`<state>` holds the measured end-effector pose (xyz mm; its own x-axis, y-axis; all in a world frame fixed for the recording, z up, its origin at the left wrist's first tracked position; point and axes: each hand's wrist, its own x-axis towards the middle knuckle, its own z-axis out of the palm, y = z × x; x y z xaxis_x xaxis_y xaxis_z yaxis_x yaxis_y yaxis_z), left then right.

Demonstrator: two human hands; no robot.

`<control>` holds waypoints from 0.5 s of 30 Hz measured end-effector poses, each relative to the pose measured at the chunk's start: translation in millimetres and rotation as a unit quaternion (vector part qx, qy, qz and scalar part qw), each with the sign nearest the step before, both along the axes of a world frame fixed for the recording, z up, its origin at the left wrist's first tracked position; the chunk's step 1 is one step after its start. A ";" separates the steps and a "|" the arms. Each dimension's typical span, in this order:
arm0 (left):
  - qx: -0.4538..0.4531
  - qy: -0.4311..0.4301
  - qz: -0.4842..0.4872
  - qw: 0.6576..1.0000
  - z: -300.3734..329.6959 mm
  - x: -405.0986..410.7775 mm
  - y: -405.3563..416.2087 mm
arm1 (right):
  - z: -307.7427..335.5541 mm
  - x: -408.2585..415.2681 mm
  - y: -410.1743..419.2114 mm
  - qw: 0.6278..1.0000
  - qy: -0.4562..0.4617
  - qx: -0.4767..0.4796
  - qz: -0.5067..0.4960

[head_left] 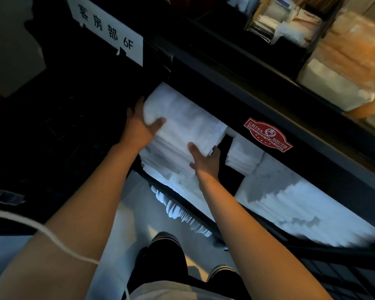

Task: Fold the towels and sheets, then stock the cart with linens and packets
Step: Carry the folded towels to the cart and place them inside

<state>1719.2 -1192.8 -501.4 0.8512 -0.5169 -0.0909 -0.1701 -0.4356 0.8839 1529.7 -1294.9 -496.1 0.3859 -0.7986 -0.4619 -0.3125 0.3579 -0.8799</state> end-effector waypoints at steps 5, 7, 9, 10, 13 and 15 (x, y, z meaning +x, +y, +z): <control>0.064 -0.213 -0.047 0.974 7.4 -19.4 24.5 | 2.5 -25.3 21.8 0.968 0.113 -0.215 0.066; 0.101 -0.317 -0.096 0.938 10.7 -25.2 28.4 | 5.7 -28.9 29.0 0.891 0.182 -0.395 0.128; 0.133 -0.353 -0.158 0.912 12.7 -23.8 28.4 | 8.6 -22.9 29.4 0.815 0.226 -0.498 0.194; 0.152 -0.355 -0.186 0.903 12.3 -22.0 27.2 | 9.0 -17.2 27.1 0.784 0.248 -0.524 0.224; 0.183 -0.365 -0.217 0.887 7.4 -9.4 24.2 | 12.7 0.7 18.1 0.707 0.316 -0.573 0.268; 0.165 -0.361 -0.215 0.892 5.5 3.0 23.9 | 14.9 8.1 13.0 0.667 0.333 -0.606 0.278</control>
<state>1722.3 -1168.8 -496.0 0.4799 -0.8559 0.1930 -0.8570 -0.4102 0.3119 1537.8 -1281.9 -481.1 0.8097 -0.5601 0.1754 -0.5661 -0.8241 -0.0183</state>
